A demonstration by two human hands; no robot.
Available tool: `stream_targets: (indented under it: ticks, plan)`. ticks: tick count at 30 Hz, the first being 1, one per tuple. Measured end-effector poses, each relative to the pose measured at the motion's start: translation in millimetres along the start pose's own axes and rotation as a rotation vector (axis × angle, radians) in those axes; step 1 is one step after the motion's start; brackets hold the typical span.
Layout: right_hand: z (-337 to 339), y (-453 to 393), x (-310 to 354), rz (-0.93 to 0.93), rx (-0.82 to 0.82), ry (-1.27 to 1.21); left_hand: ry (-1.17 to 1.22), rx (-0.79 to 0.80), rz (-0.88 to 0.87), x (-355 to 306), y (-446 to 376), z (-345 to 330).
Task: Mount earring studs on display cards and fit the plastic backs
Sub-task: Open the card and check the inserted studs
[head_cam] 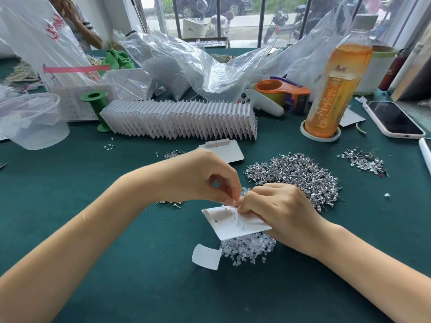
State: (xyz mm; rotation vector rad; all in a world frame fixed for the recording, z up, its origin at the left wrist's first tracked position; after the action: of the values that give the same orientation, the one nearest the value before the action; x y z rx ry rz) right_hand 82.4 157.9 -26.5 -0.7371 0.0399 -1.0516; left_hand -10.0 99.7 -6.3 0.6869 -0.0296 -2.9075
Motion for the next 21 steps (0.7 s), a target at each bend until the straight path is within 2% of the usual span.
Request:
stream_targets:
  ticks: [14, 21]
  plan:
    - [1.6, 0.9, 3.3, 0.036, -0.036, 0.063, -0.151, 0.079, 0.021, -7.9, -7.0, 0.4]
    - [1.9, 0.7, 2.3, 0.037, -0.030, 0.086, -0.109, 0.083, 0.040, -1.6, -8.2, -0.8]
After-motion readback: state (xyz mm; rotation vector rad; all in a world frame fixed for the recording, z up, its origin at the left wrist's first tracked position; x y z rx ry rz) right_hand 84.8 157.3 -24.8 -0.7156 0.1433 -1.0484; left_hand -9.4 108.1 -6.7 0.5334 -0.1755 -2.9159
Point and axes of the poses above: each hand's wrist, its own y-axis away from the middle knuckle, its own z-axis out of the back of the hand, x = y × z, the point moved 7 cm from there along -y, towards the middle knuckle, and after that the axes turned 13 degrees about -y, right-handed, at the moved point
